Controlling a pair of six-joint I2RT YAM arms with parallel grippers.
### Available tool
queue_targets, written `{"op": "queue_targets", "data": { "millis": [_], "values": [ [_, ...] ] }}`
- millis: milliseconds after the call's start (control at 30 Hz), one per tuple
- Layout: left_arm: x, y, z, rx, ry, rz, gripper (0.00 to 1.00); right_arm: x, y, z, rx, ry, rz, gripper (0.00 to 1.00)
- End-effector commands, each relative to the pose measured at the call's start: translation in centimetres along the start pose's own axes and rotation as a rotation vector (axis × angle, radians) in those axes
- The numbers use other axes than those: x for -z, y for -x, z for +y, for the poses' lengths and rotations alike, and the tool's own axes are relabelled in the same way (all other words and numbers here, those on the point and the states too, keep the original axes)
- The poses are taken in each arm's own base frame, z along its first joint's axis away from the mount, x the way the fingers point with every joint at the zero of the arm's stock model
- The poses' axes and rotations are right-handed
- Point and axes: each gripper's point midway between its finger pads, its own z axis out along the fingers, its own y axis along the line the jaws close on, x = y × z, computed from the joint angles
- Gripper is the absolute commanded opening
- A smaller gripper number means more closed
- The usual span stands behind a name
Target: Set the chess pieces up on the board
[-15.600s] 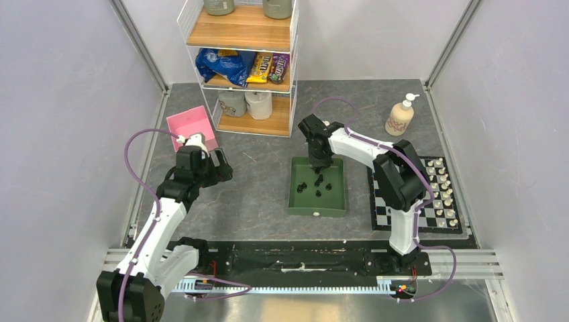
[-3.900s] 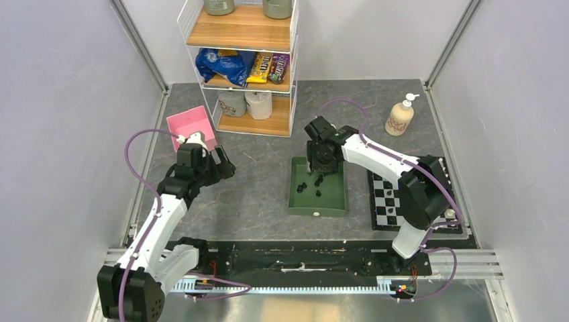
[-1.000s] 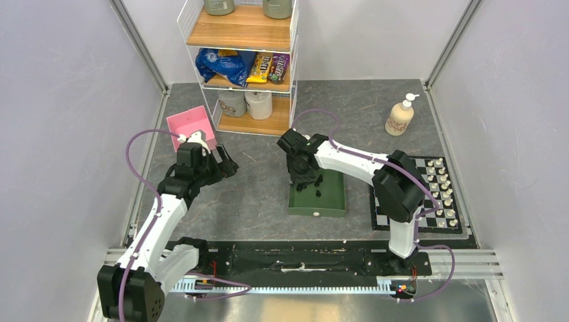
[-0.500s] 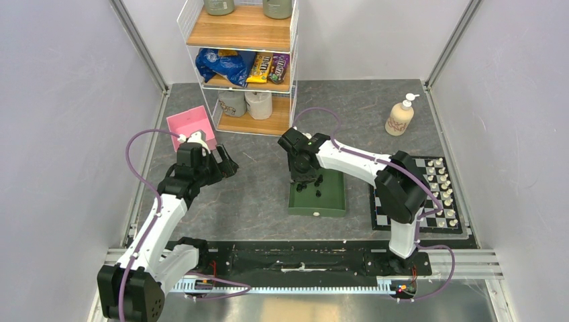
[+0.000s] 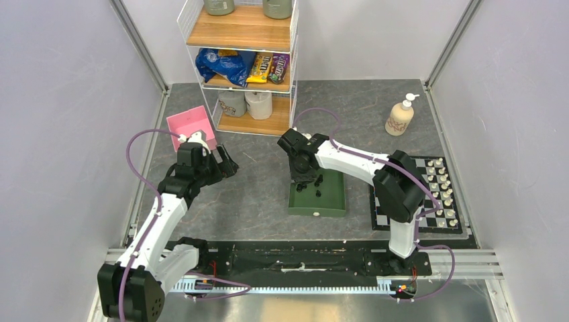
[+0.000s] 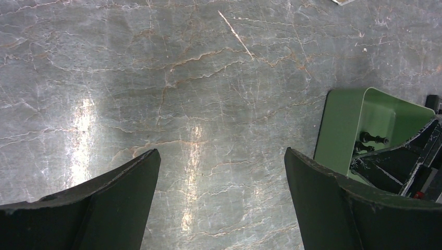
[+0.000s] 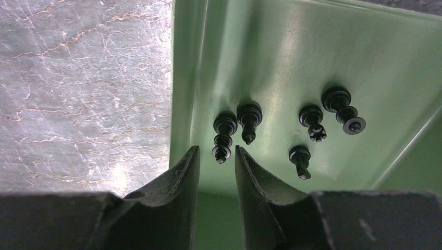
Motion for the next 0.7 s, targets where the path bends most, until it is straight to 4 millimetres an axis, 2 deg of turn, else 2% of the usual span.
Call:
{"op": "queue_targets", "data": {
  "millis": [0,300,533,667],
  "values": [
    [-0.04,0.59,-0.27,-0.011,-0.008,-0.020,0.96,-0.11,0.60,0.53,0.003,0.004,-0.020,0.37],
    [-0.20,0.51,-0.30,-0.009,-0.008,-0.012,0.96,-0.42,0.44,0.53,0.006,0.001,-0.011,0.36],
    [-0.22,0.46,-0.29,-0.008,-0.009,-0.009,0.96,-0.57,0.57,0.51,0.014,-0.002,-0.015,0.30],
    [-0.18,0.48,-0.31,-0.009,-0.009,-0.011,0.96,-0.76,0.39,0.41,0.010,-0.007,-0.009,0.30]
  ]
}}
